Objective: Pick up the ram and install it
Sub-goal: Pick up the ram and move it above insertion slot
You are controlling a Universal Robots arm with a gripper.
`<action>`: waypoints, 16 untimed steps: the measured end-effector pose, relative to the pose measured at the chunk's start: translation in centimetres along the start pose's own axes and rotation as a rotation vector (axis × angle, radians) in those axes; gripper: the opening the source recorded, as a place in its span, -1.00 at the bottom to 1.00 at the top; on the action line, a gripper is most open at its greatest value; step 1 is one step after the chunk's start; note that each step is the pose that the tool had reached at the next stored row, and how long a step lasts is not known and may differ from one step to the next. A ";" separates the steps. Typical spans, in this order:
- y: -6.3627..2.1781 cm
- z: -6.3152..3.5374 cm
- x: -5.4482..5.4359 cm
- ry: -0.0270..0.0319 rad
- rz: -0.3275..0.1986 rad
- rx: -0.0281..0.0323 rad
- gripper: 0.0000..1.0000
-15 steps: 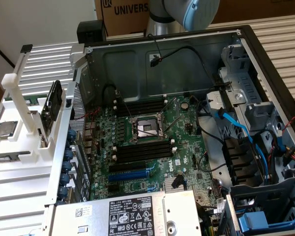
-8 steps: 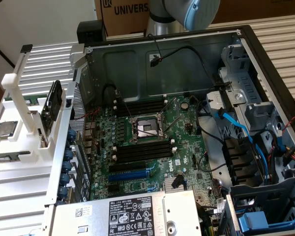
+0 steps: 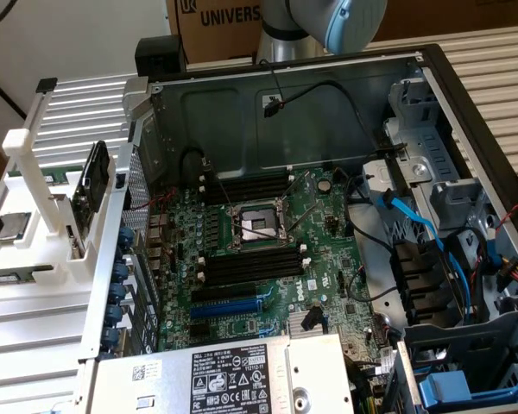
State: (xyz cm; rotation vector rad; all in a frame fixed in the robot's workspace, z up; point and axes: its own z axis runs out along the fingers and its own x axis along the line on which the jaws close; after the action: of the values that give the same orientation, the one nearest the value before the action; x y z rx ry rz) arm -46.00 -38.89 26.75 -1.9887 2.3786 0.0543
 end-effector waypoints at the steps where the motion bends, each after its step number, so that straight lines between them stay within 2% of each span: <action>1: -0.01 0.12 0.0 0.0000 -0.008 -0.0005 -0.80; 5: -0.01 0.14 0.0 0.0002 -0.018 -0.0013 -0.80; 6: -0.16 0.30 0.0 0.0021 -0.017 -0.0131 -0.80; 9: -0.35 0.64 0.0 0.0042 -0.017 -0.0254 -0.80; 10: -0.35 0.81 0.0 0.0046 -0.017 -0.0275 -0.80; 16: -0.36 2.08 0.1 0.0047 -0.027 -0.0283 -0.80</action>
State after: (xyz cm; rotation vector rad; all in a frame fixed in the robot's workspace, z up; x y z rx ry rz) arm -45.64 -38.91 24.67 -2.0349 2.3665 0.0829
